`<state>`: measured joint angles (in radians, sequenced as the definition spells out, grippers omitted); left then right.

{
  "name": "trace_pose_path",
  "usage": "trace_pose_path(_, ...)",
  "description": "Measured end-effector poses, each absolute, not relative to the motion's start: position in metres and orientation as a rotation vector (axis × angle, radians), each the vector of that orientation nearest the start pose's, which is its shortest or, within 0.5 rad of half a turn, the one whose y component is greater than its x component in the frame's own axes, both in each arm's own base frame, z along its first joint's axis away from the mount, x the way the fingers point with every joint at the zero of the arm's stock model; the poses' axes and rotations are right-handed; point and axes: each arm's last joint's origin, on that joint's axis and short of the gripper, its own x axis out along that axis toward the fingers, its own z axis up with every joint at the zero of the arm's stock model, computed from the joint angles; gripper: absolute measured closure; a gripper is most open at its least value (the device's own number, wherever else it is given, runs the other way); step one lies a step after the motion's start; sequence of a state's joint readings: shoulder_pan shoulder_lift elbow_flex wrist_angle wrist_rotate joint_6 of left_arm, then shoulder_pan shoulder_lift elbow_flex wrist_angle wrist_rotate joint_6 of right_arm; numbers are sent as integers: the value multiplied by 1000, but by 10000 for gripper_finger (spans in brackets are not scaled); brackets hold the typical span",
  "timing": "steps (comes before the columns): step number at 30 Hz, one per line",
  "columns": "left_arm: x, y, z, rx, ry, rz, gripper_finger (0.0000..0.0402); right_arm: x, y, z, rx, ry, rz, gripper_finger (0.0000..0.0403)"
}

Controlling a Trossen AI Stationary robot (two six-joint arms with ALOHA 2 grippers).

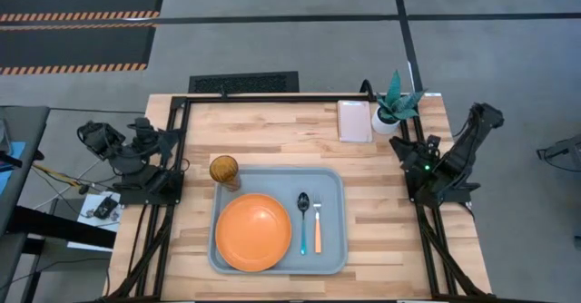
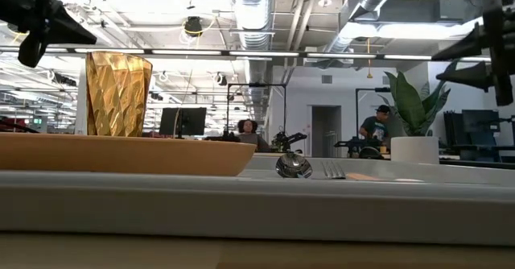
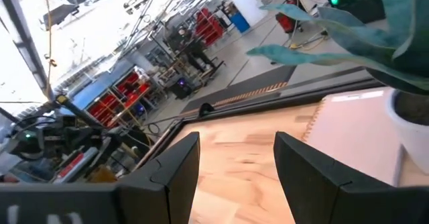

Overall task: Pick and place plate/cup/fork/spoon on tray
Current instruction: Return to Home Position

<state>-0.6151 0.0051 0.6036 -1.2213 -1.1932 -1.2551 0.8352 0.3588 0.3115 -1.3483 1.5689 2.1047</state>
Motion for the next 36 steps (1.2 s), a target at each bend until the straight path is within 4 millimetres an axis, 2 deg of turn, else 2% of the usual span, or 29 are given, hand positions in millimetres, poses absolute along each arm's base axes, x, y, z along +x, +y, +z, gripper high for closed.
trace_pose_path(8, 6, 29, 247, -693, -10, 693, 397, 43, 1, 175, 606, -246, -784, 188)
trace_pose_path(12, 7, 26, 245, -789, 49, 629, 397, 46, 3, 172, 688, -166, -815, 188)
trace_pose_path(19, 8, 23, 243, -840, 162, 537, 397, 51, 9, 168, 872, 46, -815, 188)
trace_pose_path(28, 9, 17, 240, -819, 346, 379, 397, 52, 12, 167, 930, 109, -806, 188)
trace_pose_path(36, 9, 14, 239, -852, 426, 305, 397, 52, 12, 167, 930, 113, -806, 188)
